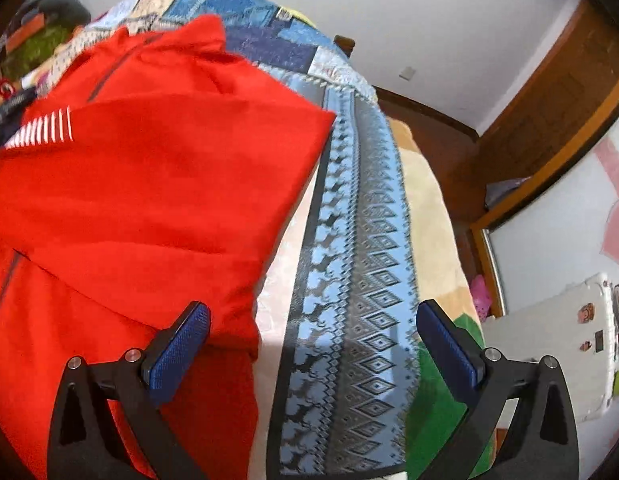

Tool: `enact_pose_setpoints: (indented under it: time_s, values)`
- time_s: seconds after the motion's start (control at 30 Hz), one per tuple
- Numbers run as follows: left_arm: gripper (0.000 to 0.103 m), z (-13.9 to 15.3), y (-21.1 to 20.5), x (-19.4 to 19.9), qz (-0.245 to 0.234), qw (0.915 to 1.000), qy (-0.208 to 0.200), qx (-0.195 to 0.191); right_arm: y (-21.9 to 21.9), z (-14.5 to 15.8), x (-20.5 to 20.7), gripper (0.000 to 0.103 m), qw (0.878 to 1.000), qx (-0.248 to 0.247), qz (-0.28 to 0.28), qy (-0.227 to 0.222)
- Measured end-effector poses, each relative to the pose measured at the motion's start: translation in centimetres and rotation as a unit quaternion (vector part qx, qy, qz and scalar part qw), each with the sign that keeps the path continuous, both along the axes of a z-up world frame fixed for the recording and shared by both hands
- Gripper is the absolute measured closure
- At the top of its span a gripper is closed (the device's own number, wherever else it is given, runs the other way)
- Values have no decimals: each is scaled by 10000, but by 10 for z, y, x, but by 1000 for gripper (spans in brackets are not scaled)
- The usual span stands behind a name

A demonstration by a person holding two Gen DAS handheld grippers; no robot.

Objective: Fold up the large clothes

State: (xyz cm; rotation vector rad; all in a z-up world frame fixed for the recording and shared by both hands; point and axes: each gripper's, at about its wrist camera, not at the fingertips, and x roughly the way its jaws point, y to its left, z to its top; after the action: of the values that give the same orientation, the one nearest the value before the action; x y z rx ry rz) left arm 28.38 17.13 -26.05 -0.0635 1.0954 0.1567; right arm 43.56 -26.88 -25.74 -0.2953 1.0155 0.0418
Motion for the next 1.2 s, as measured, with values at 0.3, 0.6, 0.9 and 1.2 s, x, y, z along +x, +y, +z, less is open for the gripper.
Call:
enact_pose_setpoints:
  time_s: [0.3, 0.6, 0.9, 1.2]
  values:
    - [13, 76, -15, 46, -312, 9956, -874, 137, 19, 69, 22, 0, 9940, 892, 375, -516]
    - [8, 107, -56, 136, -908, 9874, -1263, 286, 67, 98, 95, 0, 9853, 1387, 830, -560]
    - [8, 82, -66, 235, -988, 9884, -1154, -62, 104, 63, 191, 0, 9773, 1907, 923, -15]
    - [8, 51, -51, 321, -703, 9897, -952, -801, 135, 5, 277, 4, 9614, 2580, 710, 634]
